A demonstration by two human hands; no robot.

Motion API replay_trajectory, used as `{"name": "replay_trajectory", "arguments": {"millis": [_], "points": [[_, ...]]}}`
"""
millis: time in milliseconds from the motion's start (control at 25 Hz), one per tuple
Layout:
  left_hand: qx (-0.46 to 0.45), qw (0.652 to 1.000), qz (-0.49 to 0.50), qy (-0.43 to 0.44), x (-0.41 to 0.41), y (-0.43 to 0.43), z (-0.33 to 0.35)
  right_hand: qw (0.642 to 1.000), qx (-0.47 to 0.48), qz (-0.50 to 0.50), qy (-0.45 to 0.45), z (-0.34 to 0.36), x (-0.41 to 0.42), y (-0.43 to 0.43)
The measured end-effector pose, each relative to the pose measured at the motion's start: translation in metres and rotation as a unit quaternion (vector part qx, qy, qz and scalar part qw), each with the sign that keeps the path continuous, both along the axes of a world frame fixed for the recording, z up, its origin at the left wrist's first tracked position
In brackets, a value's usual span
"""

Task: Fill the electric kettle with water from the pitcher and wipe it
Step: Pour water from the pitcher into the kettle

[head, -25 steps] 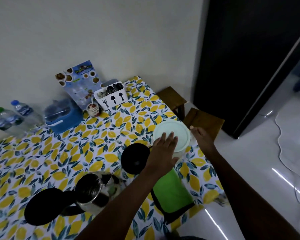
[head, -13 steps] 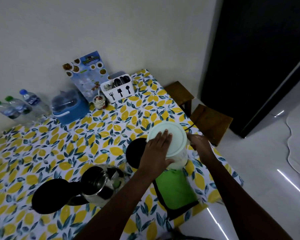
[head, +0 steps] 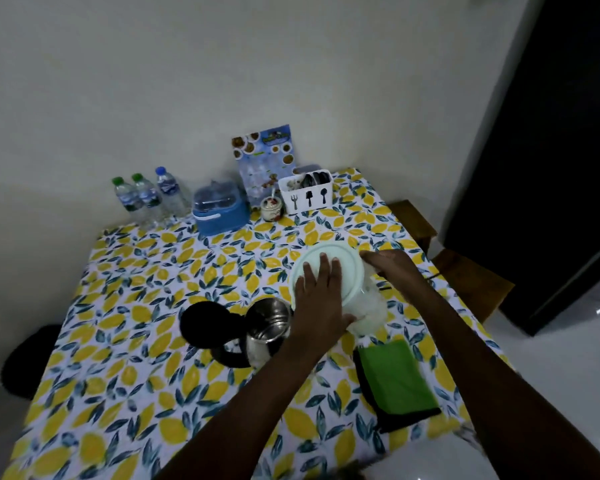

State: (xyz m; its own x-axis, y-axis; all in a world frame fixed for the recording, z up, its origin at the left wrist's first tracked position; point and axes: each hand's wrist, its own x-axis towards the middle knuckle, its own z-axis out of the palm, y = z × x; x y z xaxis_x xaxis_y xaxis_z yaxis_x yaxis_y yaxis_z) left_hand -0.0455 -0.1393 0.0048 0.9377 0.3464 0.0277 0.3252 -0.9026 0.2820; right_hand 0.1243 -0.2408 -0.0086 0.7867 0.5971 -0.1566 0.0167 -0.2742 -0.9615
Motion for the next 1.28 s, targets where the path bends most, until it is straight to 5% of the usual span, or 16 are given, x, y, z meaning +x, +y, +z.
{"name": "replay_trajectory", "arguments": {"millis": [560, 1280], "points": [[-0.142, 0.977, 0.112, -0.114, -0.046, 0.026, -0.002, 0.948, -0.19, 0.12, -0.227, 0.078, -0.043, 0.082], [-0.202, 0.957, 0.137, -0.155, -0.052, 0.012, -0.002, 0.936, -0.221, 0.117, -0.247, 0.093, -0.063, 0.078]]}}
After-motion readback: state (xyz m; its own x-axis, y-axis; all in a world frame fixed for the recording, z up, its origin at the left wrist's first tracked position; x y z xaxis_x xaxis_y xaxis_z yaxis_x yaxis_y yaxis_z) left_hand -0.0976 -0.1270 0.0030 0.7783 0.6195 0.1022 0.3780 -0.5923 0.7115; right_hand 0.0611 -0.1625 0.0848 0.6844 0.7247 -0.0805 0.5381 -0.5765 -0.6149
